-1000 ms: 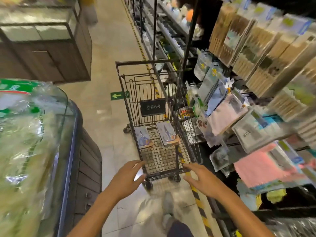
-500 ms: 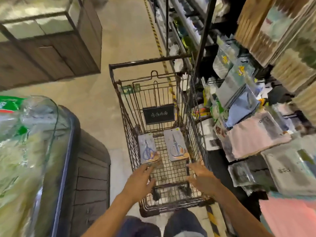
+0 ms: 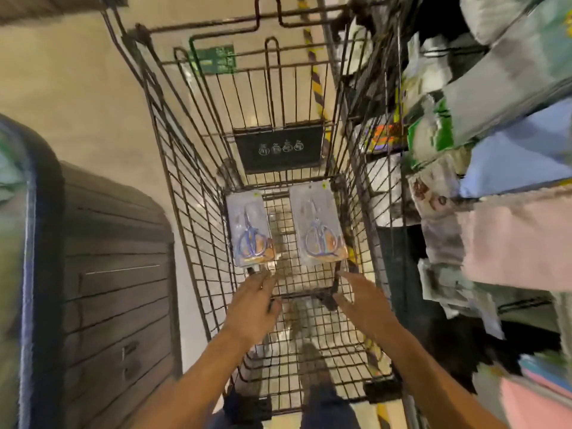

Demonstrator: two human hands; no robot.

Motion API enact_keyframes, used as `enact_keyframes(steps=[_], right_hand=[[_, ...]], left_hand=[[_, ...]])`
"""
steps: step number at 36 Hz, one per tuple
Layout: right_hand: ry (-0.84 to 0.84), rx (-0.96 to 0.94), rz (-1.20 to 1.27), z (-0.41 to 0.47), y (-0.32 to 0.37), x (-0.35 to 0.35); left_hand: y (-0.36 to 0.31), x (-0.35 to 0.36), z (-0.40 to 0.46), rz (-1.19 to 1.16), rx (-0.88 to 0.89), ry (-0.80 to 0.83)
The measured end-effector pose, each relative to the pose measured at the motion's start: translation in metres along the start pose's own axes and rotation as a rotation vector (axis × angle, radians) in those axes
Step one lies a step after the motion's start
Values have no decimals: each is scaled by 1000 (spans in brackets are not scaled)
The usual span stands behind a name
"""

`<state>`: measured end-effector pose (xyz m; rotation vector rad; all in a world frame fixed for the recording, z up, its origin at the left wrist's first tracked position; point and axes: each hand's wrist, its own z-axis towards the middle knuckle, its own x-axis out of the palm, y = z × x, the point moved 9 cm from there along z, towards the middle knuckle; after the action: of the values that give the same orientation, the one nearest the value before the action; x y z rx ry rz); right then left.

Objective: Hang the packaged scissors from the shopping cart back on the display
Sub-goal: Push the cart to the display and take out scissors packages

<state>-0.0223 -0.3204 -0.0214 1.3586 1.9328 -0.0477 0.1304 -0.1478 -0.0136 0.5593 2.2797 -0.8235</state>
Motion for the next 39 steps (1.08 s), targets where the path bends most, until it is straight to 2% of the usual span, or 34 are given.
enact_keyframes(steps=[6,10,13,17,19,22,29,32,36,39], right_hand=[[11,9,-17,76,-15,31],[-118,8,125,139,-43,44],[-214,74,127,165,-37,34],[-282,173,242,188,-43,37],[-305,167,318,201,-46,40],[-313,200,283,208,-46,41],[-493,205,420,199,-36,25],[-425,202,567,198,-37,34],[-281,168,627,200,-40,46],[-189,141,723,192,-39,50]], left_hand=[[20,39,64,54,100,14],[28,53,98,102,99,50],[28,56,118,85,79,60],[29,61,137,64,104,52],[33,62,143,68,116,28],[40,66,147,47,138,28],[47,60,146,-17,124,9],[48,59,144,-39,100,-1],[47,59,140,-62,82,10],[41,57,137,-124,52,69]])
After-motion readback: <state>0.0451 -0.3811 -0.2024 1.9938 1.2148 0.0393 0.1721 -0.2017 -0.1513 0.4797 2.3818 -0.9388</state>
